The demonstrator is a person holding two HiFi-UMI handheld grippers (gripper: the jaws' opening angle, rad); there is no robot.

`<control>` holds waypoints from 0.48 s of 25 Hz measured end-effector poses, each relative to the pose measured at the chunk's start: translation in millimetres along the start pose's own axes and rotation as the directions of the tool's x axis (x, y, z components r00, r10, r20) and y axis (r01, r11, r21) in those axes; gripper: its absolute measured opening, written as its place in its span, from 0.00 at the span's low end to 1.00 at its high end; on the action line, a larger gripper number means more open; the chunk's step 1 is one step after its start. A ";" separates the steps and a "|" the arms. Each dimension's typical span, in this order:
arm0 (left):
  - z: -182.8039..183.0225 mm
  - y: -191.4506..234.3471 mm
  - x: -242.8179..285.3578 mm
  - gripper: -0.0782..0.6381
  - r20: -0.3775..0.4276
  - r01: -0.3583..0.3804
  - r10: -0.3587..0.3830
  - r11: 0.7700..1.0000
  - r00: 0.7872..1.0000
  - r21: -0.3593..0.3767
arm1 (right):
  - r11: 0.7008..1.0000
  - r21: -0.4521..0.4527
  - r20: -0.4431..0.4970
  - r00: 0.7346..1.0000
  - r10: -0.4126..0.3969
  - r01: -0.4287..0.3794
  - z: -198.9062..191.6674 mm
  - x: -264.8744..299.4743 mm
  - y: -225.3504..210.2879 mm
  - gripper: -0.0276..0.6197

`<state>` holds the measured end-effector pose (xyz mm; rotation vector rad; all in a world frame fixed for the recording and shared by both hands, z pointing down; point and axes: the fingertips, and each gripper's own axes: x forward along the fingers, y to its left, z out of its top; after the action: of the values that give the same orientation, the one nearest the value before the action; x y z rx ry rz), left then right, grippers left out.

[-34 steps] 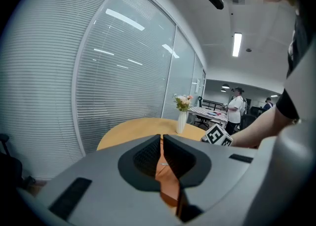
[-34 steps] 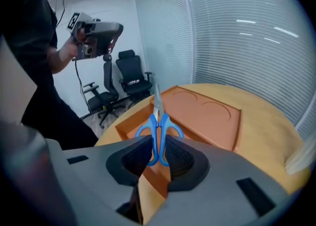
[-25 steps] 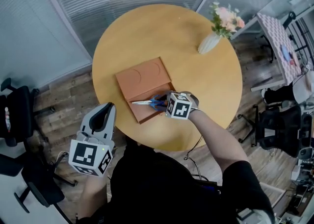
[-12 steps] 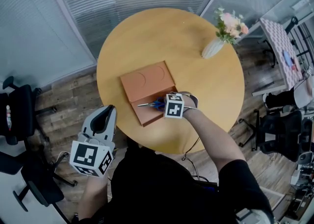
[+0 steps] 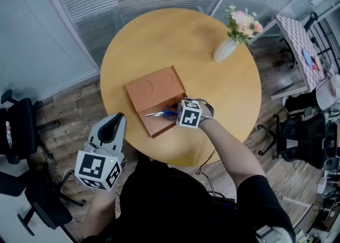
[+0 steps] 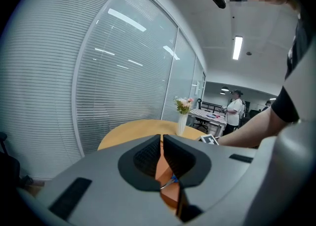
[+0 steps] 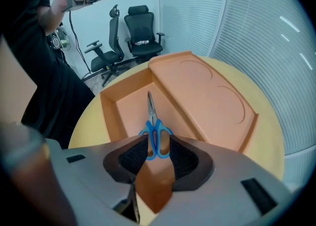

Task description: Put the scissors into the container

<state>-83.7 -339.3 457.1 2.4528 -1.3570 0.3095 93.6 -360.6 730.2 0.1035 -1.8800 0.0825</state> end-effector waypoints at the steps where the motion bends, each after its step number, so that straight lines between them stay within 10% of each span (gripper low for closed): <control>1: 1.1 -1.0 1.6 0.15 0.000 0.006 -0.006 1.000 1.000 0.002 | 1.000 0.004 0.021 1.000 -0.014 0.014 1.8 -7.2 -0.9 0.27; 12: 36.8 -15.3 14.2 0.15 0.036 0.070 -0.072 0.996 0.997 0.059 | 0.948 0.279 0.288 0.928 -0.238 0.156 12.9 -119.1 -12.1 0.17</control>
<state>-62.0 -356.7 425.2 2.5602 -1.2902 0.2903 119.1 -370.5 612.9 0.5090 -2.1639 0.1740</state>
